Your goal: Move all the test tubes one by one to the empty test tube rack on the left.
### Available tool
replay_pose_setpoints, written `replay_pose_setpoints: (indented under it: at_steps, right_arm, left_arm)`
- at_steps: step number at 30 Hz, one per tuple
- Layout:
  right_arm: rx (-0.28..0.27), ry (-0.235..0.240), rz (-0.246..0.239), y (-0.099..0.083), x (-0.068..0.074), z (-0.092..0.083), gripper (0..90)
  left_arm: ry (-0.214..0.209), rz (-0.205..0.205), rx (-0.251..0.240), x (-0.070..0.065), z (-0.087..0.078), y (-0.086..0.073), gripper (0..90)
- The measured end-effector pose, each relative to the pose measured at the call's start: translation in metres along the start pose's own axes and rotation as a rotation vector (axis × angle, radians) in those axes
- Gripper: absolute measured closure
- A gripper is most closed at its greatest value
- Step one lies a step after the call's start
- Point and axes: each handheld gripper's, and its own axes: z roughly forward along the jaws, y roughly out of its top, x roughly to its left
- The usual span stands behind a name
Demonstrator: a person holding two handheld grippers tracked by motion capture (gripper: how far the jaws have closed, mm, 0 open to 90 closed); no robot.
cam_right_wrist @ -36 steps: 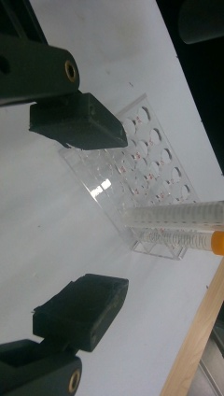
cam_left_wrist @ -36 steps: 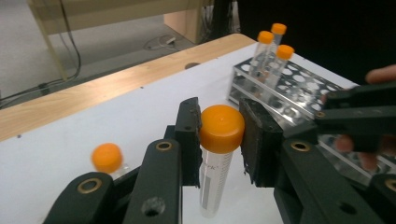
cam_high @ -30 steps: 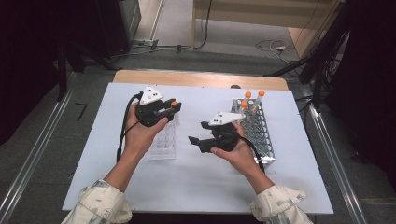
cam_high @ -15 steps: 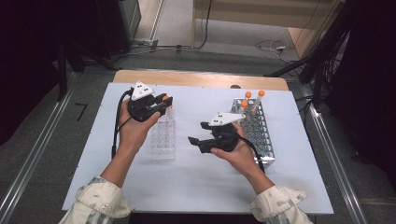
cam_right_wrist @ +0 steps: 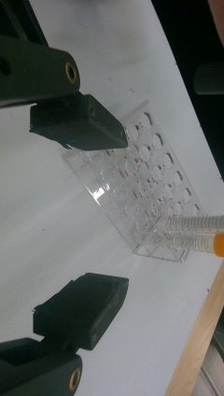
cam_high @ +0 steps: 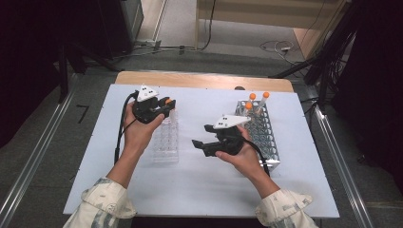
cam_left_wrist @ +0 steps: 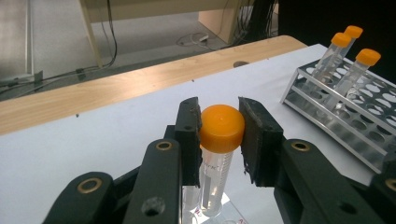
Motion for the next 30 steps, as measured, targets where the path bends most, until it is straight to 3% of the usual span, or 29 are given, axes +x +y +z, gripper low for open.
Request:
replay_pose_setpoints:
  at_steps: [13,22,30]
  right_arm:
    - [0.000,0.004,0.010,-0.003,-0.001,0.000,26.2]
    - [0.001,0.006,0.006,-0.004,0.000,0.001,26.2]
    - [0.001,0.002,0.011,-0.004,-0.001,0.000,26.2]
  left_arm:
    - [0.028,0.020,0.031,-0.005,0.012,-0.017,71.1]
    - [0.040,0.041,0.035,-0.008,0.013,-0.018,70.2]
    - [0.019,0.024,0.032,-0.010,0.011,-0.017,54.3]
